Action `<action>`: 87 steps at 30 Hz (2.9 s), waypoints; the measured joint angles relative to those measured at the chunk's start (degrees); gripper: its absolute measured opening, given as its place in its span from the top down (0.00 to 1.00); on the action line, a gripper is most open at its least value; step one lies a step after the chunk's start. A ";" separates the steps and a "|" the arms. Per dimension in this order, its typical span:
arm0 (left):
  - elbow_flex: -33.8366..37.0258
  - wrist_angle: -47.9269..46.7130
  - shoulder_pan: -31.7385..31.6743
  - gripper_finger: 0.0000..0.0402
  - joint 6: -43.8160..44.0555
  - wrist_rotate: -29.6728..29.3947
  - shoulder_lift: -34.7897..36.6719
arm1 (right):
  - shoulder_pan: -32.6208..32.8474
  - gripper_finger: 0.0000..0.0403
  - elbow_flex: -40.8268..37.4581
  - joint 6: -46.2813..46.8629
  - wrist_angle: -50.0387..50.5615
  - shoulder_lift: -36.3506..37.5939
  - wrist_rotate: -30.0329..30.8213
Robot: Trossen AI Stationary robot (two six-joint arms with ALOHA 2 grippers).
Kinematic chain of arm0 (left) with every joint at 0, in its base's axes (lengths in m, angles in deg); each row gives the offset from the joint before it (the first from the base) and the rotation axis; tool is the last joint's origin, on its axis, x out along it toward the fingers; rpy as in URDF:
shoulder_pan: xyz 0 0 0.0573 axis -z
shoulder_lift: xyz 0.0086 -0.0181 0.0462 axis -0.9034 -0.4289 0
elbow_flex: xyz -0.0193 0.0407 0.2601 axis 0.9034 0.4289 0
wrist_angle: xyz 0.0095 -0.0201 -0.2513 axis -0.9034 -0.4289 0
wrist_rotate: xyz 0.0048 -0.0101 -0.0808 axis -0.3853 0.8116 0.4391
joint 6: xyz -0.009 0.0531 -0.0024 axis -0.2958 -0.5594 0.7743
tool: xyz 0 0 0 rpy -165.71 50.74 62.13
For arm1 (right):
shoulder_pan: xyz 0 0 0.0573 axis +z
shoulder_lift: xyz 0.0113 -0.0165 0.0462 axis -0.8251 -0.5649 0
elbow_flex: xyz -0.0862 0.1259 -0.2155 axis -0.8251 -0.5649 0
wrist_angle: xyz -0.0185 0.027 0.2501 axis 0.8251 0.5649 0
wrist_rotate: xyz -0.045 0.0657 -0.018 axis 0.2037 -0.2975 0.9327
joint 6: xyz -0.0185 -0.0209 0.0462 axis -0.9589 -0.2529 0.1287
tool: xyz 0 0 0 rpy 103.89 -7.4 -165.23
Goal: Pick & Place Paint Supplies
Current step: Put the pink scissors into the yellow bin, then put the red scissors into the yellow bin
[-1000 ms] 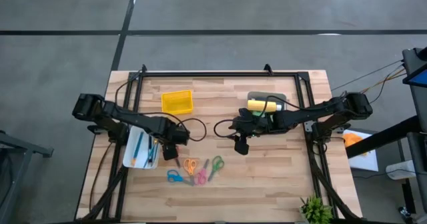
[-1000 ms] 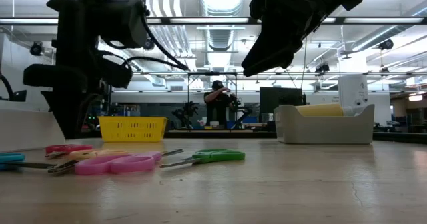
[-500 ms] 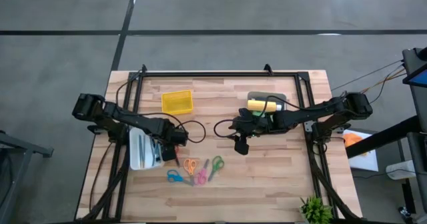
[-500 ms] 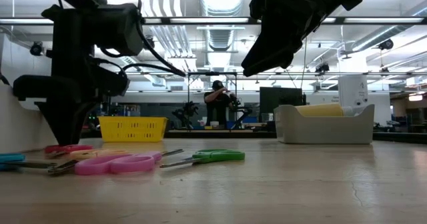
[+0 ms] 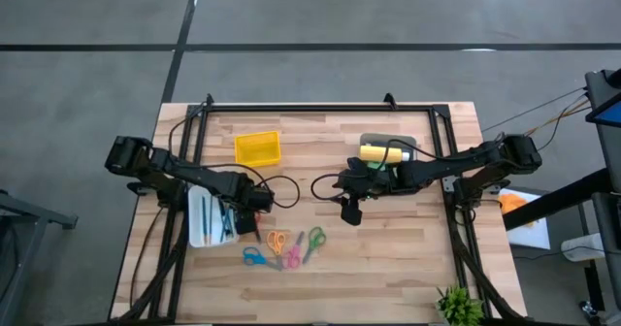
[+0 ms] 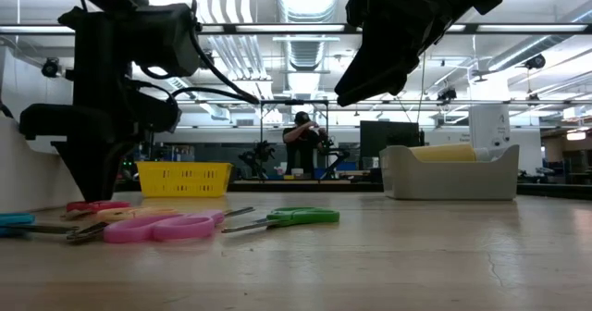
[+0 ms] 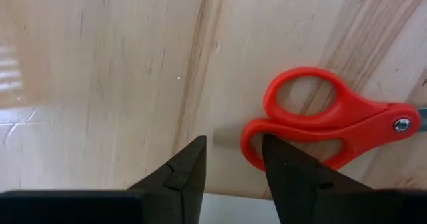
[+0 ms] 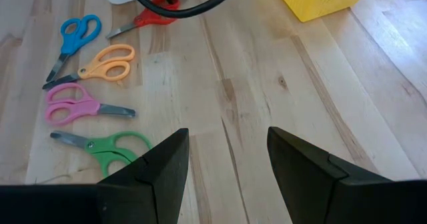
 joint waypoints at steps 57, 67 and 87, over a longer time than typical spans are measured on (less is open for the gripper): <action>-2.80 0.32 -0.20 0.99 -1.45 -0.02 0.00 | 0.01 0.50 0.00 0.00 0.00 0.00 0.00; -2.46 1.25 -0.22 0.80 -1.87 0.00 0.00 | 0.01 0.50 0.00 0.00 0.00 0.00 0.01; 0.98 6.96 -3.43 0.73 -3.42 0.92 -0.37 | 0.01 0.50 0.00 -0.01 0.00 0.00 0.02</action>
